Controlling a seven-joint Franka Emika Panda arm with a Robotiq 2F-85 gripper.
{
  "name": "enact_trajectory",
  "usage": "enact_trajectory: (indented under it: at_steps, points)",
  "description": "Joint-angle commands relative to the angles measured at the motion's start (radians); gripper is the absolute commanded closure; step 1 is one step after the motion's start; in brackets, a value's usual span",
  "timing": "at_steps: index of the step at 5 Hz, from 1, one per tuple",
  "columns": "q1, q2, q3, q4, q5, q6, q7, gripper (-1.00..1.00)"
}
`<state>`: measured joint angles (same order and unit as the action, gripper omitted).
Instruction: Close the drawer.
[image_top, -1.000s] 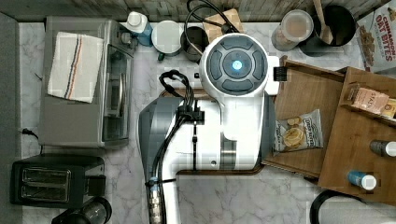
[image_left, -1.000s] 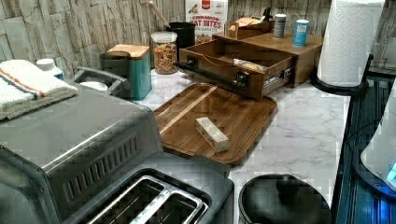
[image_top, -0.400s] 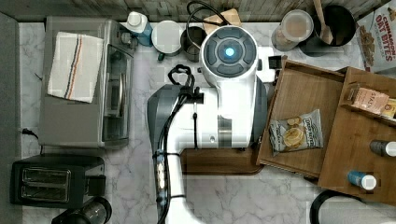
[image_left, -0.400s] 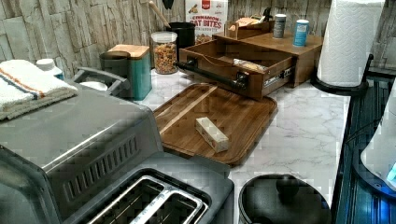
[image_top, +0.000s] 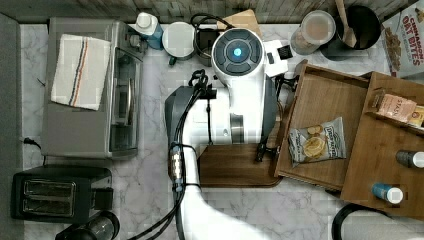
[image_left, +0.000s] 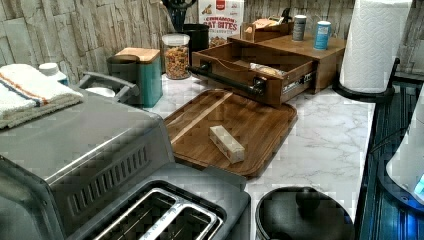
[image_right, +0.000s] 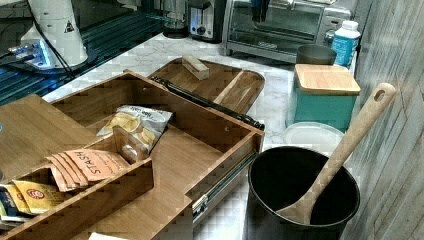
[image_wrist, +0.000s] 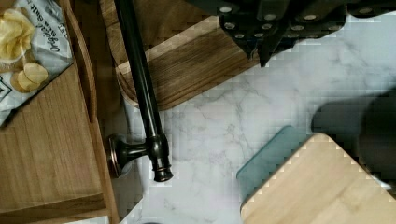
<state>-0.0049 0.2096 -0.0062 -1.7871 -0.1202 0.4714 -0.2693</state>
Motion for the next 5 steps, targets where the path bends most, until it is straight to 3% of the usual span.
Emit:
enact_trajectory:
  at_steps: [1, 4, 5]
  points:
    - [-0.054, 0.115, -0.035, 0.148, -0.04, 0.002, -0.113, 1.0]
    - [-0.041, 0.174, -0.062, 0.104, -0.048, 0.087, -0.102, 1.0]
    - [-0.03, 0.151, -0.071, 0.024, -0.078, 0.145, -0.076, 1.0]
